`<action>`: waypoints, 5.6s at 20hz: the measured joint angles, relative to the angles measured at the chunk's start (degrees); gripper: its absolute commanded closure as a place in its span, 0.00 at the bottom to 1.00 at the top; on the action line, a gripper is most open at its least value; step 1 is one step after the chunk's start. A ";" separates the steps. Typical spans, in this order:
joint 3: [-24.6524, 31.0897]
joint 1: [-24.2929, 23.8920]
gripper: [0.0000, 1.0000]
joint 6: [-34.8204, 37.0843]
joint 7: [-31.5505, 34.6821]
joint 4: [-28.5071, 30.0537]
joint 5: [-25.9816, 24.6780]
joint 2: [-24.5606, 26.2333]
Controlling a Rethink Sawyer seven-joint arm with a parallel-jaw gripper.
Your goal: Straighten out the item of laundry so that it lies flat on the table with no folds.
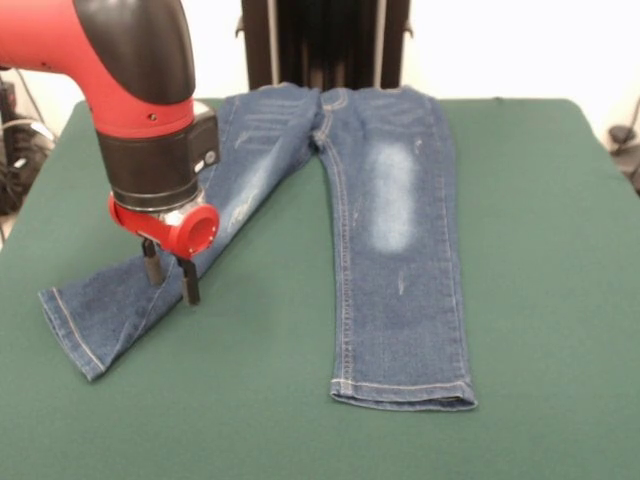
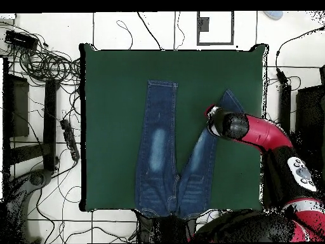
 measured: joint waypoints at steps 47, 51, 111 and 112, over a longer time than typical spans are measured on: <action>0.29 3.22 1.00 8.73 0.00 0.79 -3.46 -9.07; 0.30 3.17 1.00 8.73 0.00 0.79 -3.60 -9.36; 3.21 4.90 0.00 6.32 0.00 -14.28 -4.66 4.04; 3.21 5.12 0.00 6.32 0.00 -14.53 -4.67 4.42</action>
